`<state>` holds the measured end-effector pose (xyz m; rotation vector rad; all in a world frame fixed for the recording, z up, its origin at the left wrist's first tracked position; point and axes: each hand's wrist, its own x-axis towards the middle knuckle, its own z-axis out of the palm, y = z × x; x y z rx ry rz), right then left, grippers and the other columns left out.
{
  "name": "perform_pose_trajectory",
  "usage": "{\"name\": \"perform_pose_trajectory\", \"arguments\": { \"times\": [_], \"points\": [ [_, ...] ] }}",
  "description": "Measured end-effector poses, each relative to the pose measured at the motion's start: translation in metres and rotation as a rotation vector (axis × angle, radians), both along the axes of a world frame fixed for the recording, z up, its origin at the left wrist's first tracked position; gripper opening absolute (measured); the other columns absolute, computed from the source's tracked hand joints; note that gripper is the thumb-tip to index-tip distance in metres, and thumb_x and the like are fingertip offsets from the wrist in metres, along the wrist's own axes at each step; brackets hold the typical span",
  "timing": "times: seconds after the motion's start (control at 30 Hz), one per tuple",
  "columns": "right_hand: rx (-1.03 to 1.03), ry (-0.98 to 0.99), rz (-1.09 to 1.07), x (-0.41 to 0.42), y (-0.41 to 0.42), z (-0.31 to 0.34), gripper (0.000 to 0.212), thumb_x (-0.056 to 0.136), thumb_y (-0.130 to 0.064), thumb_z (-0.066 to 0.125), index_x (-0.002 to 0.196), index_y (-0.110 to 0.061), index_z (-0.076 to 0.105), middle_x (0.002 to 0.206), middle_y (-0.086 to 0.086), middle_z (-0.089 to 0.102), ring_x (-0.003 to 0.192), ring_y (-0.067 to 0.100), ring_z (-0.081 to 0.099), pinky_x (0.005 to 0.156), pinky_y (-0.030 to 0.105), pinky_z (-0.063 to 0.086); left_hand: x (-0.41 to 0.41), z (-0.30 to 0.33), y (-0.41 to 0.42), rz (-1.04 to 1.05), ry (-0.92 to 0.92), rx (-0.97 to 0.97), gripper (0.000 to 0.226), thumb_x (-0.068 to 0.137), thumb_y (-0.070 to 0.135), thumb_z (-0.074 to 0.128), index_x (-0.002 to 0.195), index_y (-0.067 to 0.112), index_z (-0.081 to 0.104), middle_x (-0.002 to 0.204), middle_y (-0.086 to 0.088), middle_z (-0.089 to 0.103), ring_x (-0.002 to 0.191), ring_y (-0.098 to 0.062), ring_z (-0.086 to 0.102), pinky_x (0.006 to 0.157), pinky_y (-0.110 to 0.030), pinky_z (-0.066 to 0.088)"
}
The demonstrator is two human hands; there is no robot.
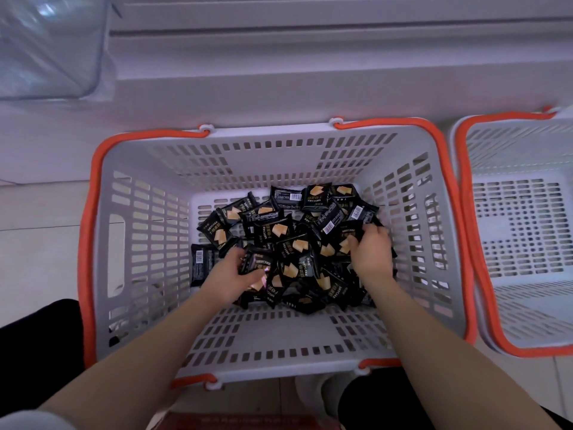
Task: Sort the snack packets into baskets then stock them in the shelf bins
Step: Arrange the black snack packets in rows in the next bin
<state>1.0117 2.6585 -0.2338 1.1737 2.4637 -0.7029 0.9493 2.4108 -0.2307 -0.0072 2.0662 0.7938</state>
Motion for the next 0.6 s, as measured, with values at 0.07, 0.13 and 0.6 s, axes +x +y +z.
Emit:
{"name": "perform_pose_trajectory", "arguments": {
  "times": [0.07, 0.13, 0.6],
  "points": [
    [-0.036, -0.028, -0.012, 0.0, 0.003, -0.006, 0.044, 0.093, -0.022, 0.056, 0.127, 0.003, 0.047, 0.128, 0.023, 0.049, 0.119, 0.035, 0.046, 0.097, 0.04, 0.04, 0.0, -0.002, -0.008, 0.082, 0.009, -0.022, 0.062, 0.085, 0.033, 0.065, 0.135, 0.012, 0.036, 0.125, -0.003, 0.052, 0.1, -0.013, 0.05, 0.084, -0.027, 0.039],
    [-0.037, -0.049, -0.013, -0.001, 0.004, -0.009, 0.045, 0.091, -0.023, 0.059, 0.125, 0.004, 0.047, 0.124, 0.023, 0.053, 0.116, 0.035, 0.049, 0.094, 0.041, 0.044, -0.002, -0.001, -0.012, 0.153, 0.005, -0.006, 0.061, 0.085, 0.033, 0.065, 0.134, 0.013, 0.037, 0.127, -0.005, 0.052, 0.109, -0.019, 0.052, 0.088, -0.03, 0.041],
    [-0.586, 0.323, -0.058, -0.018, -0.058, 0.067, 0.021, 0.087, -0.01, 0.061, 0.107, -0.017, 0.056, 0.098, -0.01, 0.059, 0.096, 0.011, 0.057, 0.077, 0.016, 0.043, -0.011, 0.074, 0.011, 0.448, -0.323, 0.432, 0.05, 0.071, 0.033, 0.05, 0.12, 0.022, 0.05, 0.126, -0.008, 0.048, 0.117, -0.024, 0.048, 0.105, -0.049, 0.036]
  ]
}}
